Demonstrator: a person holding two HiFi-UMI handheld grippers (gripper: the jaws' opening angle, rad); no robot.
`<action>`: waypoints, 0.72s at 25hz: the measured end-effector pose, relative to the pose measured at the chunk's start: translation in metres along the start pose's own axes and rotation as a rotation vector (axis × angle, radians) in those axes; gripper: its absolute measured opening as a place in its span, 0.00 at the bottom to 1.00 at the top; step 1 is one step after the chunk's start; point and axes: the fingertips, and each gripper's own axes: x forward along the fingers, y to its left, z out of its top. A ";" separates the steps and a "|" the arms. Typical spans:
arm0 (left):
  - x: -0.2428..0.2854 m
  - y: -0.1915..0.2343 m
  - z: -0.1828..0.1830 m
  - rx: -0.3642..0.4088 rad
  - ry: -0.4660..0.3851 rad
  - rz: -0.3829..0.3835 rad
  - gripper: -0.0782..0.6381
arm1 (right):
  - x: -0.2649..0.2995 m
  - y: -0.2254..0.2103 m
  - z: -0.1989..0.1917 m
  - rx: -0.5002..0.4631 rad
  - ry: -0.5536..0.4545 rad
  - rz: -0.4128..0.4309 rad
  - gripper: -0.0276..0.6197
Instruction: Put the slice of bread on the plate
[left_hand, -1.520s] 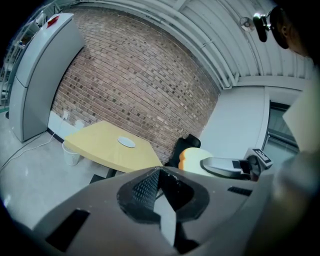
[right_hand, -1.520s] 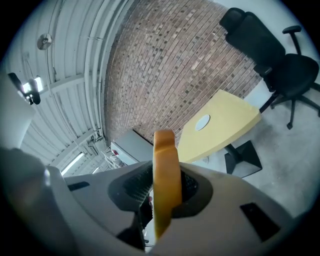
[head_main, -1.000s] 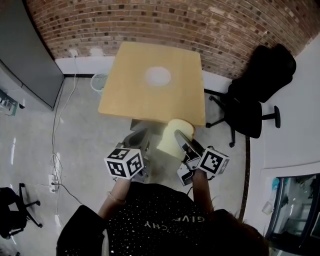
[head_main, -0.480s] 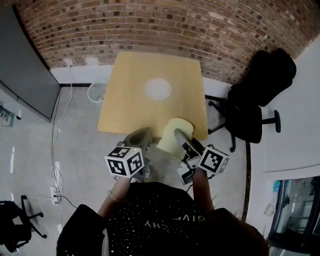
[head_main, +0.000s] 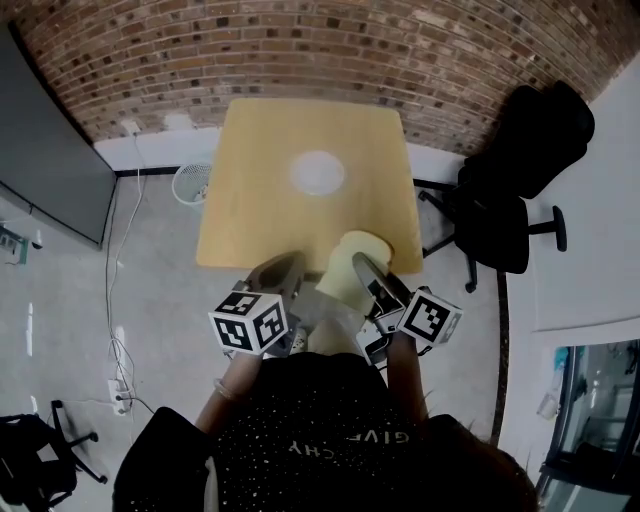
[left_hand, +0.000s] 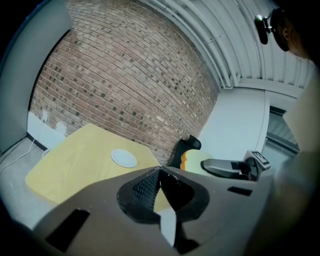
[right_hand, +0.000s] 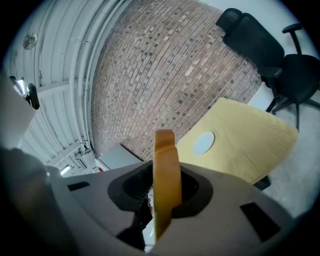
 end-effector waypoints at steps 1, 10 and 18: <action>0.001 0.003 -0.002 -0.006 0.004 0.008 0.12 | 0.000 -0.001 -0.001 0.001 -0.001 -0.002 0.19; 0.022 0.010 0.002 -0.019 0.015 0.029 0.12 | 0.007 -0.014 0.013 0.010 0.010 -0.012 0.19; 0.070 0.022 0.025 -0.042 0.021 0.037 0.12 | 0.043 -0.037 0.053 0.026 0.052 -0.014 0.19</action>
